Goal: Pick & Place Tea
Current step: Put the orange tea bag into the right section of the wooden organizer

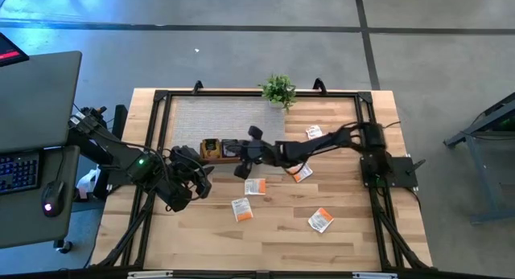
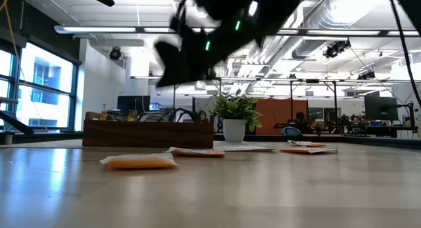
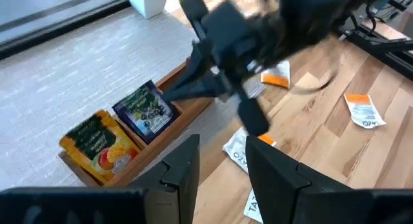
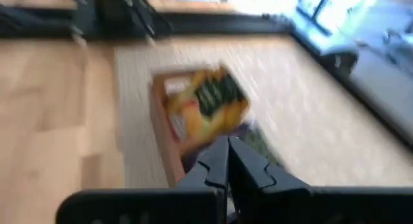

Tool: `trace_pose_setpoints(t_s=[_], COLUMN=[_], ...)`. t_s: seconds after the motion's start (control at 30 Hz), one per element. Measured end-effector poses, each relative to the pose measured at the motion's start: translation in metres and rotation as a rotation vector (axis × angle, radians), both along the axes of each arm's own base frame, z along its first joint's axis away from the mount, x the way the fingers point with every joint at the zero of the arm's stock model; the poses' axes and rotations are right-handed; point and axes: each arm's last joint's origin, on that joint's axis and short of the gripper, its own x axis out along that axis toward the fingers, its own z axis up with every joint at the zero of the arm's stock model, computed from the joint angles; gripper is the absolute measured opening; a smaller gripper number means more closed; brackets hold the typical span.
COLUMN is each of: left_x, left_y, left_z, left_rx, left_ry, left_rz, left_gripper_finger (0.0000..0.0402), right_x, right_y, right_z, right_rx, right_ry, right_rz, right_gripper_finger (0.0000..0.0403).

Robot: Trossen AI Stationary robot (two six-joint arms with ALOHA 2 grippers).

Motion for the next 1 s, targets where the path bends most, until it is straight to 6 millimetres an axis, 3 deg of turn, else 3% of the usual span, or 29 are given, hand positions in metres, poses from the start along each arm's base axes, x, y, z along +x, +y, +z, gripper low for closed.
trace_pose_setpoints(t_s=[0.2, 0.37, 0.43, 0.53, 0.7, 0.87, 1.0], left_x=[0.002, 0.005, 0.005, 0.005, 0.005, 0.007, 0.008], left_y=[-0.002, -0.004, -0.005, -0.005, -0.004, -0.004, -0.005], left_z=[-0.002, -0.006, -0.007, -0.006, -0.006, -0.001, 0.001], left_rx=[0.013, 0.013, 0.01, 0.007, 0.009, 0.015, 0.001], left_ry=[0.01, 0.039, 0.047, 0.044, 0.039, -0.033, -0.067], left_rz=[-0.009, -0.018, -0.021, -0.021, -0.016, 0.008, 0.014], left_gripper_finger=[0.0124, 0.0124, 0.0124, 0.0124, 0.0124, 0.0124, 0.0124], right_x=[-0.033, -0.079, -0.101, -0.14, -0.199, -0.226, -0.231], right_y=[0.013, 0.024, 0.028, 0.032, 0.026, 0.006, -0.017], right_z=[0.074, 0.111, 0.109, 0.087, 0.059, 0.046, 0.043], right_rx=[-0.09, -0.158, -0.133, -0.067, 0.012, -0.073, -0.089], right_ry=[0.036, 0.135, 0.133, 0.106, -0.038, -0.115, -0.085], right_rz=[0.062, -0.025, -0.043, -0.041, -0.068, -0.109, -0.126], right_gripper_finger=[0.0005, 0.0003, 0.0003, 0.0002, 0.0004, 0.0013, 0.0053])
